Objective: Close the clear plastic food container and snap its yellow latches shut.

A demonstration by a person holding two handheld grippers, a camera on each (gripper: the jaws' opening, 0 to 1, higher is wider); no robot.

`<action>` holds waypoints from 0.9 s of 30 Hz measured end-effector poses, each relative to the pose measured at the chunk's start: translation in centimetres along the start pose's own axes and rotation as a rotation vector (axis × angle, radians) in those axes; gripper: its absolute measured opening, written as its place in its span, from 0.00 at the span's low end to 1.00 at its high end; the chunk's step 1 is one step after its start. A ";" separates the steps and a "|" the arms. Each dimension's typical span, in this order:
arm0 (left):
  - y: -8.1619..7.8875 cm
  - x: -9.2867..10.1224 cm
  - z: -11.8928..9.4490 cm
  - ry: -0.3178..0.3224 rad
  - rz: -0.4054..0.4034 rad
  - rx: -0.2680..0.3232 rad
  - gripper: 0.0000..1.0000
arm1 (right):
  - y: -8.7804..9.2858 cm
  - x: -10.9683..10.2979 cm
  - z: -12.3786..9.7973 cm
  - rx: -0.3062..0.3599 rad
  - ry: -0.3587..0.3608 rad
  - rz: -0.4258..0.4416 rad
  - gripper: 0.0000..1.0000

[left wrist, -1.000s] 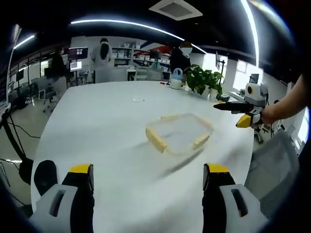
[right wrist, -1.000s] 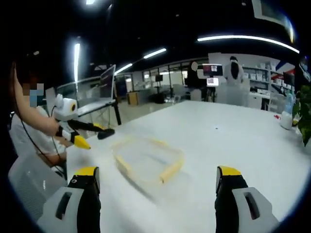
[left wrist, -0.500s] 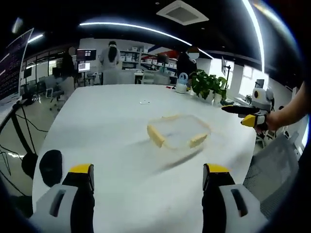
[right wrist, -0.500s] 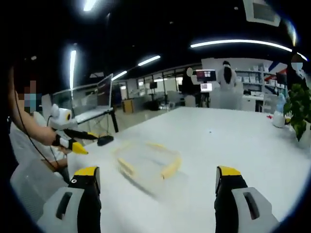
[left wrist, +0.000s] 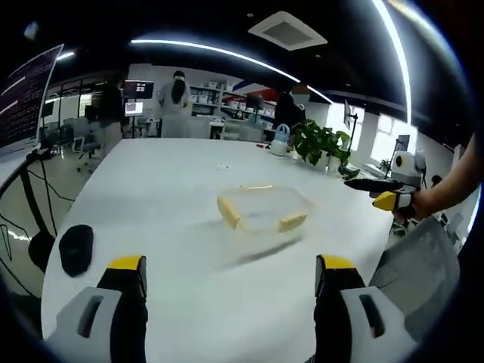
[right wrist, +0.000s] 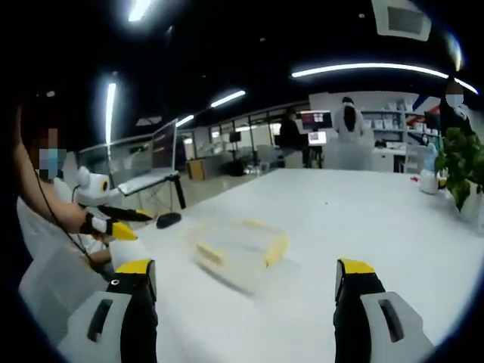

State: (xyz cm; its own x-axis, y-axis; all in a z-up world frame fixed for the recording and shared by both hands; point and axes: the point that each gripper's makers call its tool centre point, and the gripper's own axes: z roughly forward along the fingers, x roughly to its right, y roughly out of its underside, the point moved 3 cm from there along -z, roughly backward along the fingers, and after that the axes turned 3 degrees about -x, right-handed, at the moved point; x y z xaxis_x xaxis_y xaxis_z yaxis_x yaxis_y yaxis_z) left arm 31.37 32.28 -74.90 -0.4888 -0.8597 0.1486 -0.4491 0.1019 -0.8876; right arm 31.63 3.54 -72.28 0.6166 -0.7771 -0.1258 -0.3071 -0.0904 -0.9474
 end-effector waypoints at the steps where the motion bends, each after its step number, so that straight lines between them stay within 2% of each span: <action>1: 0.1 0.1 -0.1 0.000 0.002 0.003 0.93 | 0.2 -0.1 -0.1 -0.001 0.000 0.001 1.00; 4: -0.3 0.5 -0.7 0.007 0.001 0.061 0.91 | 0.4 -0.2 -0.8 0.009 0.013 -0.022 1.00; 10: -0.2 1.0 -1.5 -0.001 0.010 0.075 0.93 | -0.1 0.0 -1.4 0.043 0.028 0.007 1.00; 13: -0.3 1.6 -1.8 0.004 0.057 0.087 0.94 | -0.7 -0.3 -1.6 0.069 0.028 0.013 1.00; 15: -0.8 1.9 -2.0 0.006 0.094 0.130 0.96 | -1.0 -0.7 -1.7 0.079 0.022 0.020 1.00; 20: -0.9 2.6 -2.4 0.013 0.103 0.152 0.98 | -1.0 -1.9 -2.1 0.089 0.006 0.016 1.00; 27: -0.3 2.7 -2.6 0.020 0.103 0.141 0.97 | -1.5 -2.8 -2.2 0.092 -0.018 0.012 1.00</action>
State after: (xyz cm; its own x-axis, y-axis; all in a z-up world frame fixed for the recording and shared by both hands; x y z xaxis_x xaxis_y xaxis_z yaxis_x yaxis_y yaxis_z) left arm 28.21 31.25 -73.07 -0.5425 -0.8379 0.0608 -0.2874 0.1170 -0.9506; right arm 28.77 4.47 -69.89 0.6264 -0.7665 -0.1415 -0.2472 -0.0232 -0.9687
